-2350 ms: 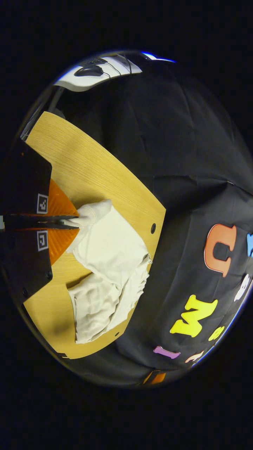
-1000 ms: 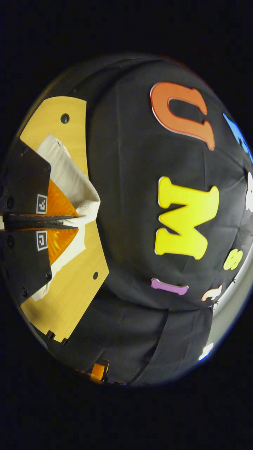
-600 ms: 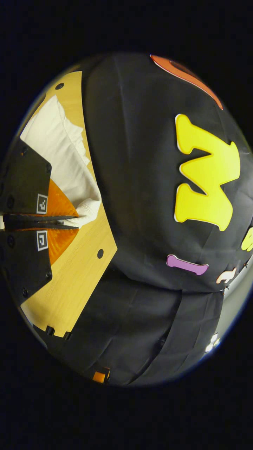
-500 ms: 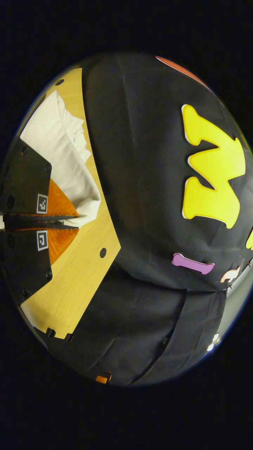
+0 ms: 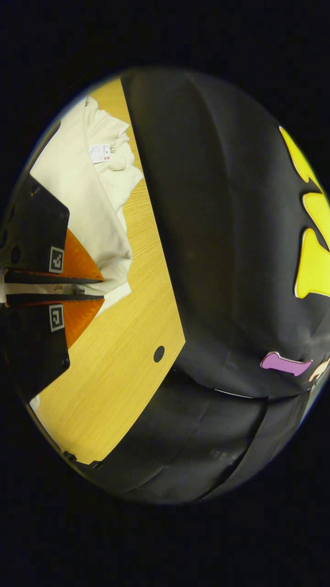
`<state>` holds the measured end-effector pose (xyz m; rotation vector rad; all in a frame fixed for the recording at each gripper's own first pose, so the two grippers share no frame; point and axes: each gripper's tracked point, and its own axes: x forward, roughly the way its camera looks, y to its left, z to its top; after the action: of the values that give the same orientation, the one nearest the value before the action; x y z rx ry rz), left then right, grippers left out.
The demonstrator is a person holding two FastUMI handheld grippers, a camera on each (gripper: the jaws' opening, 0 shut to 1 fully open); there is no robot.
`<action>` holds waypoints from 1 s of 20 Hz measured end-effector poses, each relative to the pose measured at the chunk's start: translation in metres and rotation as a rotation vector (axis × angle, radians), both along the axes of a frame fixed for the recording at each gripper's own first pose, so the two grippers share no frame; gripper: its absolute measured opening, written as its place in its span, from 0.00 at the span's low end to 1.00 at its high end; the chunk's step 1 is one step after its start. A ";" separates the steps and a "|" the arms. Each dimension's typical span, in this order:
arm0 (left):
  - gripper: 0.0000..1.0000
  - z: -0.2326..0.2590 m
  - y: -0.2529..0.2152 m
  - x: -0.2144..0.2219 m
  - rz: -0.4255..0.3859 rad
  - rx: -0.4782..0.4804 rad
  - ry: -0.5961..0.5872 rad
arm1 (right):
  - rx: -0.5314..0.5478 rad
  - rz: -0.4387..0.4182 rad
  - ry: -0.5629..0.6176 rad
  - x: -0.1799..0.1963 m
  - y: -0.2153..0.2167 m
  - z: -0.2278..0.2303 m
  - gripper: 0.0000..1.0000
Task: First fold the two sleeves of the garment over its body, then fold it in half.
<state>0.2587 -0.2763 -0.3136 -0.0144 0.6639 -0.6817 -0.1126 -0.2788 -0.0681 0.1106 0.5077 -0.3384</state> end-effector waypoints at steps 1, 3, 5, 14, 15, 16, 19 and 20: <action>0.15 -0.004 -0.001 0.000 0.010 0.006 0.006 | 0.000 0.004 -0.002 0.002 0.001 0.001 0.92; 0.34 -0.006 0.001 -0.001 0.029 0.008 0.006 | -0.005 0.022 0.004 0.007 0.006 0.000 0.92; 0.75 0.003 0.004 -0.001 0.067 -0.027 -0.005 | -0.012 0.046 0.003 0.007 0.008 -0.002 0.91; 0.92 0.087 0.089 -0.044 0.248 -0.055 -0.104 | 0.020 0.173 -0.092 0.041 0.058 0.012 0.92; 0.93 0.100 0.105 -0.051 0.280 -0.042 -0.134 | 0.025 0.190 -0.100 0.045 0.066 0.011 0.92; 0.93 0.115 0.128 -0.063 0.313 -0.021 -0.169 | 0.034 0.206 -0.108 0.050 0.074 0.011 0.92; 0.93 0.165 0.172 -0.099 0.397 -0.019 -0.262 | 0.047 0.264 -0.132 0.061 0.103 0.009 0.92; 0.94 0.186 0.185 -0.115 0.430 -0.030 -0.292 | 0.051 0.282 -0.136 0.063 0.112 0.010 0.92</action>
<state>0.1434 -0.0912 -0.1274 -0.0817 0.3511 -0.2700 -0.0491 -0.1668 -0.0581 0.1090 0.3903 -0.0413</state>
